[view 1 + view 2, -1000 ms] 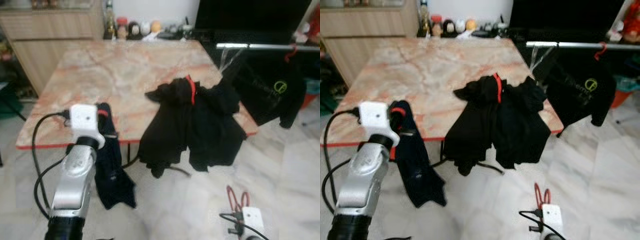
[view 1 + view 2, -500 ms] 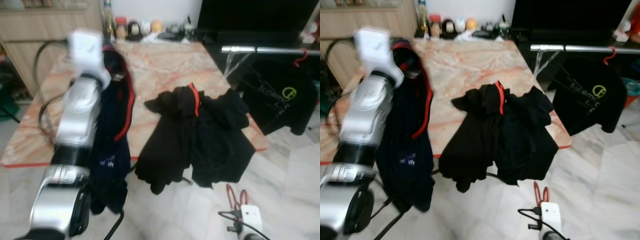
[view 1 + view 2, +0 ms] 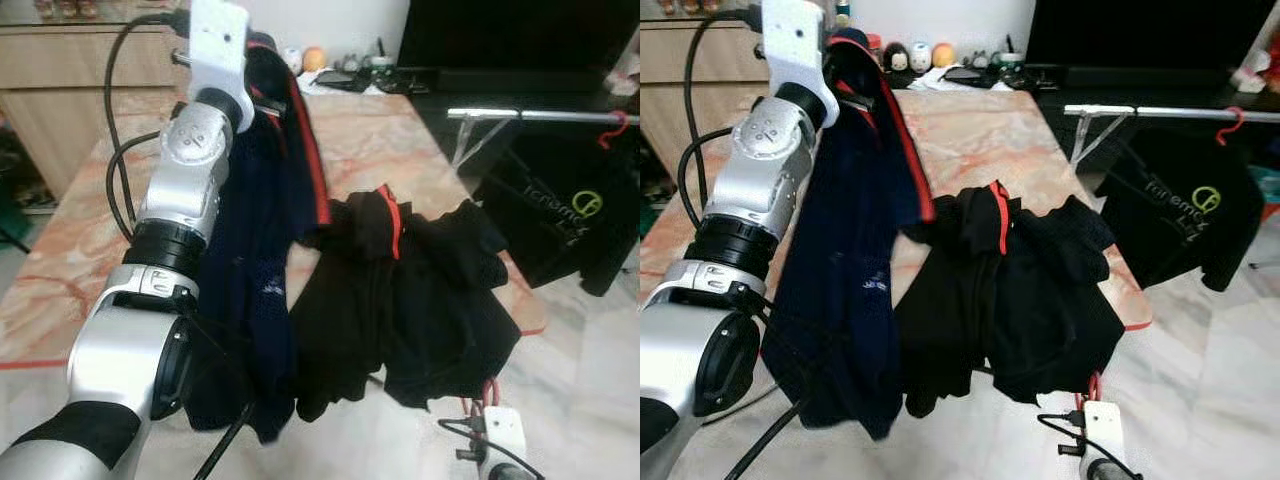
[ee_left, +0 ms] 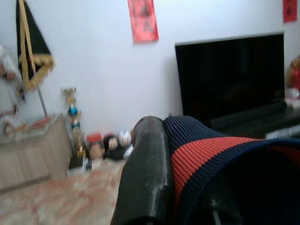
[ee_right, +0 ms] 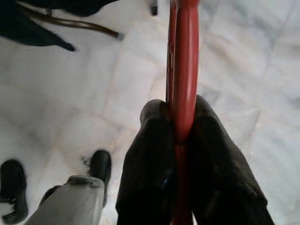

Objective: Hang hanger

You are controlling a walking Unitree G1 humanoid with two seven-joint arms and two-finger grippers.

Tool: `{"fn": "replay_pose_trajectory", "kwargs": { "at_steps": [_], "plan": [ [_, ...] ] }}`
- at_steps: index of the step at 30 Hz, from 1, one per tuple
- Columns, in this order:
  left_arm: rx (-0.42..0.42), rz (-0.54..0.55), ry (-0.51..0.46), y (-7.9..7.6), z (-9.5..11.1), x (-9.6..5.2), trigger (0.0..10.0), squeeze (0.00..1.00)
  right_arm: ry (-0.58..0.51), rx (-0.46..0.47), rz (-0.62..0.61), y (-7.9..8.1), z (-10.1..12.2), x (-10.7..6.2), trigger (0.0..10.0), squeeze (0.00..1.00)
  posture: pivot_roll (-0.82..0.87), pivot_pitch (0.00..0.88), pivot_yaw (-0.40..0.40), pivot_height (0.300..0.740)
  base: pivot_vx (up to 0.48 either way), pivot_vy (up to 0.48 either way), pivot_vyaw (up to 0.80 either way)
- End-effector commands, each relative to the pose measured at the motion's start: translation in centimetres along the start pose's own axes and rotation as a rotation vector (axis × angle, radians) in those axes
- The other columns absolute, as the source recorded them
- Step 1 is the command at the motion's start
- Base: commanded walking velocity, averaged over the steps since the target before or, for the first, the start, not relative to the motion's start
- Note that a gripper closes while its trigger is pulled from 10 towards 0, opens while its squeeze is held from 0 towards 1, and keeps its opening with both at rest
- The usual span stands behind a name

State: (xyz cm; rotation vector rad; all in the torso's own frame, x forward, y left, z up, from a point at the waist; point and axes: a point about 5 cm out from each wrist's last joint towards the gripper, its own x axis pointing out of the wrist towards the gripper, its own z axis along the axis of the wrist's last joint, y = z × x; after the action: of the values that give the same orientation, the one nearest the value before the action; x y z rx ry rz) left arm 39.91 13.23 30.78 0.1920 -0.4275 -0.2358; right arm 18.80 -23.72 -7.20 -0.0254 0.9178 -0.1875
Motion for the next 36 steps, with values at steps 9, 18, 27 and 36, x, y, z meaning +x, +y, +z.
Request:
{"fn": "replay_pose_trajectory", "kwargs": {
  "at_steps": [9, 18, 27, 36],
  "plan": [
    [-0.076, -0.222, 0.361, -3.5, -8.1, -8.9, 10.0, 0.0, 0.023, -0.004, -0.009, -0.3, -0.7, -0.1, 10.0, 0.0, 0.14, 0.0, -0.066, 0.74, 0.0, 0.0, 0.0],
    [-0.128, -0.261, 0.399, -5.6, -8.6, -11.4, 10.0, 0.0, 0.026, 0.002, -0.013, -0.3, -0.9, -0.2, 10.0, 0.0, 0.13, 0.0, -0.056, 0.74, 0.0, 0.0, 0.0],
    [-0.132, -0.268, 0.463, -7.0, -8.7, -13.5, 10.0, 1.0, 0.028, 0.003, -0.016, -0.4, -0.9, -0.2, 10.0, 0.0, 0.13, 0.0, -0.058, 0.74, 0.0, 0.0, 0.0],
    [-0.03, -0.328, 0.498, -6.3, -8.1, -14.0, 10.0, 1.0, 0.028, 0.0, -0.016, -0.4, -0.9, -0.2, 10.0, 0.0, 0.13, 0.0, -0.06, 0.74, 0.0, 0.0, 0.0]
  ]
}}
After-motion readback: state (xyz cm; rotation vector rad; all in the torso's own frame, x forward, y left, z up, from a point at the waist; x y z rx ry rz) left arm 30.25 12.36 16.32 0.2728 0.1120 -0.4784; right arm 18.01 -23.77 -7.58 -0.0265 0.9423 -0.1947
